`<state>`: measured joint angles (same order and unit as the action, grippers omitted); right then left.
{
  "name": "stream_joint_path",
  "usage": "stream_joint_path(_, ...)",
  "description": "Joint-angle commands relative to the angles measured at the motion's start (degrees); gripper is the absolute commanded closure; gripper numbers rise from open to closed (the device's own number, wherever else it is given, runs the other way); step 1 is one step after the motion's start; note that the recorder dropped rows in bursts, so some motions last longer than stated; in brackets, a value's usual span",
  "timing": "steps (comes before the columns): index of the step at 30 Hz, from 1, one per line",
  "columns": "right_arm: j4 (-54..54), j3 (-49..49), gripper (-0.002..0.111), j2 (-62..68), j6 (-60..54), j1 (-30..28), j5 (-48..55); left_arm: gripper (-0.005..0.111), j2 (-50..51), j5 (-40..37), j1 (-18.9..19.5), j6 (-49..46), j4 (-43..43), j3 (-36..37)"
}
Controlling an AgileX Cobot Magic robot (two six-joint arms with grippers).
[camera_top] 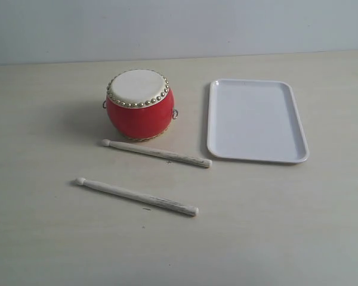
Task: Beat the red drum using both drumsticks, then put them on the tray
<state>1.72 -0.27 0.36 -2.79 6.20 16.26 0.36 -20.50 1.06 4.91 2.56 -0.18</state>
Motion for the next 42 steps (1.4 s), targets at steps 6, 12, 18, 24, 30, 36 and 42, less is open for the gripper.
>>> stream_joint_path(6, -2.14, 0.27, 0.108, -0.36, -0.37, -0.34, -3.74, 0.107, -0.36, 0.31, 0.05, -0.22, -0.25, 0.18)
stream_joint_path(12, -2.09, 0.27, 0.108, -0.36, -0.55, -0.34, -6.87, 0.107, -0.36, 0.31, 0.05, -0.22, -0.25, 0.18)
stream_joint_path(18, -0.46, 0.27, 0.108, -0.36, -0.55, -0.34, -6.85, 0.107, -0.36, 0.31, 0.05, -0.22, -0.25, 0.18)
stream_joint_path(24, -0.46, 0.27, 0.108, -0.36, -0.55, -0.34, -6.85, 0.107, -0.36, 0.31, 0.05, -0.22, -0.25, 0.18)
stream_joint_path(30, -0.34, 0.27, 0.108, -0.36, -0.55, -0.34, -13.32, 0.107, -0.36, 0.31, 0.05, -0.22, -0.25, 0.18)
stream_joint_path(36, -0.18, 0.27, 0.108, -0.36, 6.36, -0.20, -29.97, 0.107, -0.36, 0.31, 0.05, -0.22, -0.25, 0.18)
stream_joint_path(42, -0.18, 0.27, 0.108, -0.36, 17.59, -0.20, -36.22, 0.107, -0.36, 0.31, 0.05, -0.22, -0.25, 0.18)
